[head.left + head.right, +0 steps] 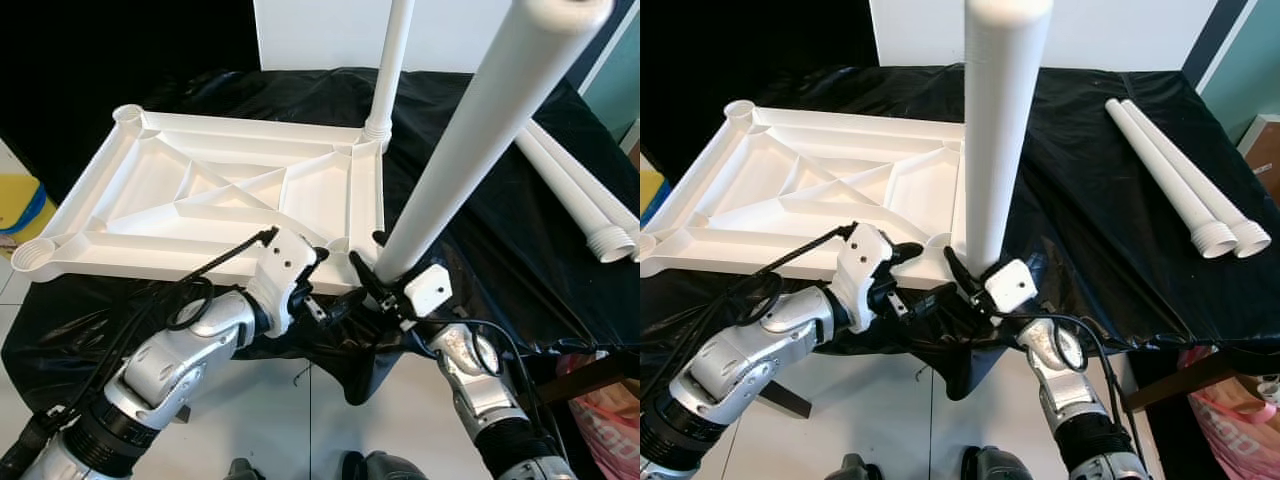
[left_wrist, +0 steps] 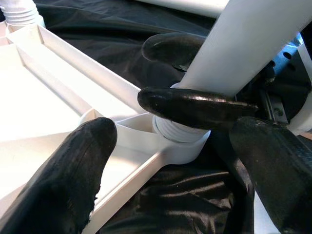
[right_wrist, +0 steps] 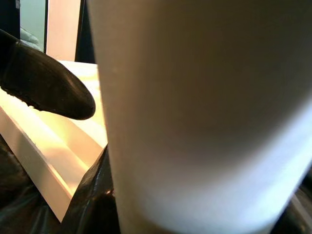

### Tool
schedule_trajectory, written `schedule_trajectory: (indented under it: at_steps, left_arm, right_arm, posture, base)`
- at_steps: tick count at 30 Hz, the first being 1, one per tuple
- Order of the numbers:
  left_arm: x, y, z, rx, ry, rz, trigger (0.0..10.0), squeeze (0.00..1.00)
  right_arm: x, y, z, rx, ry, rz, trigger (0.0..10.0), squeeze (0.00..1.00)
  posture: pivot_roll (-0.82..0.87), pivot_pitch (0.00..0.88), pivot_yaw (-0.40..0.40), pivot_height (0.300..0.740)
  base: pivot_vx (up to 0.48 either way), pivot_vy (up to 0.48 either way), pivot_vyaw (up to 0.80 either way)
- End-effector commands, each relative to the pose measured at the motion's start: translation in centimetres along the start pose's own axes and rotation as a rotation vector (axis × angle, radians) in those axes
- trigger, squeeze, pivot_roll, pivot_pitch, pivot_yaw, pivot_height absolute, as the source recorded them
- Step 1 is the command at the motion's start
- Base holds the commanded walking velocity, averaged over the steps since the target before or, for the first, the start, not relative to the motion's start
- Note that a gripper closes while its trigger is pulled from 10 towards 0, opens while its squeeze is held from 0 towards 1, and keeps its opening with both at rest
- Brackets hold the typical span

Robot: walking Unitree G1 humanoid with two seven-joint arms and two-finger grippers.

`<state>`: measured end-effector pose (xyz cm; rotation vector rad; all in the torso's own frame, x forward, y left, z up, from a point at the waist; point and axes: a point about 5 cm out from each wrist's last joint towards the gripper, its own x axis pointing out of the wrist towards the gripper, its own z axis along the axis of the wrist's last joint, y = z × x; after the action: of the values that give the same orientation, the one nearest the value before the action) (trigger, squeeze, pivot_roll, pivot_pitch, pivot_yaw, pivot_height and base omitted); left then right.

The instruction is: Building children table

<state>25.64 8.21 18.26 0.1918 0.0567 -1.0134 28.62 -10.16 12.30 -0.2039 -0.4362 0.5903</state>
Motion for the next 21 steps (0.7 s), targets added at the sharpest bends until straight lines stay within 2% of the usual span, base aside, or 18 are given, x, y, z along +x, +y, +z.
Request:
schedule_trajectory:
  at_steps: [1, 3, 4, 5, 7, 12, 16, 21]
  left_arm:
    - [-0.1, -1.7, 0.3, 0.022, -0.003, -0.278, 10.0, 0.0]
    - [-0.1, -1.7, 0.3, 0.022, -0.003, -0.278, 10.0, 0.0]
    - [-0.2, -1.7, 0.3, 0.025, -0.002, -0.276, 10.0, 0.0]
    - [-0.2, -1.7, 0.3, 0.025, -0.002, -0.276, 10.0, 0.0]
    - [-0.2, -1.7, 0.3, 0.031, 0.0, -0.27, 10.0, 0.0]
    - [-0.2, -1.7, 0.3, 0.033, 0.0, -0.264, 10.0, 0.0]
    - [-0.2, -1.6, 0.3, 0.038, -0.002, -0.253, 10.0, 0.0]
    - [-0.1, -1.3, 0.3, 0.042, -0.006, -0.235, 10.0, 0.0]
  right_arm:
    - [-1.8, 1.9, -3.3, 0.102, 0.214, 0.06, 10.0, 0.0]
    - [-1.8, 1.9, -3.3, 0.102, 0.214, 0.06, 10.0, 0.0]
    - [-1.7, 1.7, -3.6, 0.157, 0.255, 0.018, 10.0, 0.0]
    - [-1.7, 1.7, -3.6, 0.157, 0.255, 0.018, 10.0, 0.0]
    - [-1.9, 1.4, -3.8, 0.233, 0.323, -0.076, 10.0, 0.0]
    - [-2.2, 1.2, -3.9, 0.268, 0.343, -0.129, 10.0, 0.0]
    - [-2.9, 0.7, -4.2, 0.319, 0.371, -0.263, 10.0, 0.0]
    - [-3.0, 0.4, -4.3, 0.348, 0.383, -0.316, 10.0, 0.0]
  posture:
    - [0.03, 0.139, -0.035, 0.74]
    - [0.03, 0.139, -0.035, 0.74]
    - [0.03, 0.137, -0.034, 0.74]
    - [0.03, 0.137, -0.034, 0.74]
    - [0.03, 0.128, -0.043, 0.74]
    - [0.03, 0.124, -0.045, 0.74]
    - [0.03, 0.122, -0.043, 0.74]
    - [0.03, 0.122, -0.042, 0.74]
  base:
    - [0.0, 0.0, 0.0]
    - [0.0, 0.0, 0.0]
    - [0.0, 0.0, 0.0]
    - [0.0, 0.0, 0.0]
    - [0.0, 0.0, 0.0]
    - [0.0, 0.0, 0.0]
    - [0.0, 0.0, 0.0]
    - [0.0, 0.0, 0.0]
